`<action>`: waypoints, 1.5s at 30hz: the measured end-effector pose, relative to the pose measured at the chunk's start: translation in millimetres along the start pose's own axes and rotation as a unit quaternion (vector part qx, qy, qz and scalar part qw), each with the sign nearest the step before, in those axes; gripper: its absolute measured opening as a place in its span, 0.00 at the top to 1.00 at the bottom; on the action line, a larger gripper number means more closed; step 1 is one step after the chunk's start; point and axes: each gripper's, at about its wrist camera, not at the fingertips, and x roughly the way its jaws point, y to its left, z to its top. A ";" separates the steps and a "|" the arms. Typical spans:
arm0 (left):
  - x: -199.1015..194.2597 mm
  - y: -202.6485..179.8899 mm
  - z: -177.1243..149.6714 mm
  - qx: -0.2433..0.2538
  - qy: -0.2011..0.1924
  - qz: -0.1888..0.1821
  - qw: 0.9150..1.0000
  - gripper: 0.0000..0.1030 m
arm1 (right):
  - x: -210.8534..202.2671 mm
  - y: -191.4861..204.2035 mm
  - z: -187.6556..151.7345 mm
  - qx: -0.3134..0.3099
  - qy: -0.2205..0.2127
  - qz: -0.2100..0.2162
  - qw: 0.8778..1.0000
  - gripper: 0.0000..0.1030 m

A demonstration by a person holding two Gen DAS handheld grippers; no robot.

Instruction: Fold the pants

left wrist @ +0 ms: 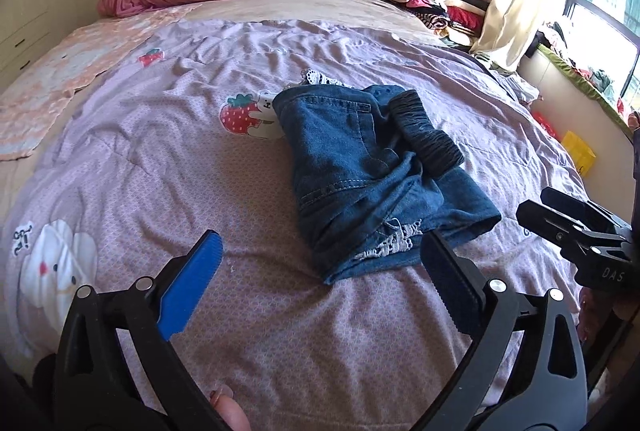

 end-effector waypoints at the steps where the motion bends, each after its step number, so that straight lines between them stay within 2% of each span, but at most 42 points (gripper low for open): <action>1: -3.4 0.0 -1.5 -0.001 0.000 0.000 1.000 0.10 | -4.2 1.1 -1.4 -0.001 -0.001 -0.001 1.000 0.05; 20: -58.2 -14.1 -48.3 0.010 -0.006 -0.007 1.000 0.09 | -80.5 18.2 -28.9 -0.010 -0.036 0.001 0.999 0.05; 32: -80.7 -14.2 -63.3 -0.003 -0.032 0.000 0.999 0.09 | -98.4 38.8 -48.2 -0.021 -0.038 0.012 0.999 0.05; 39: -83.1 -14.5 -74.7 -0.002 -0.026 0.002 1.000 0.09 | -103.3 45.0 -63.5 -0.030 -0.043 0.006 0.999 0.05; 45: -75.4 -19.4 -84.8 0.005 -0.015 0.003 1.000 0.09 | -96.4 37.2 -75.5 -0.011 -0.044 0.004 0.999 0.05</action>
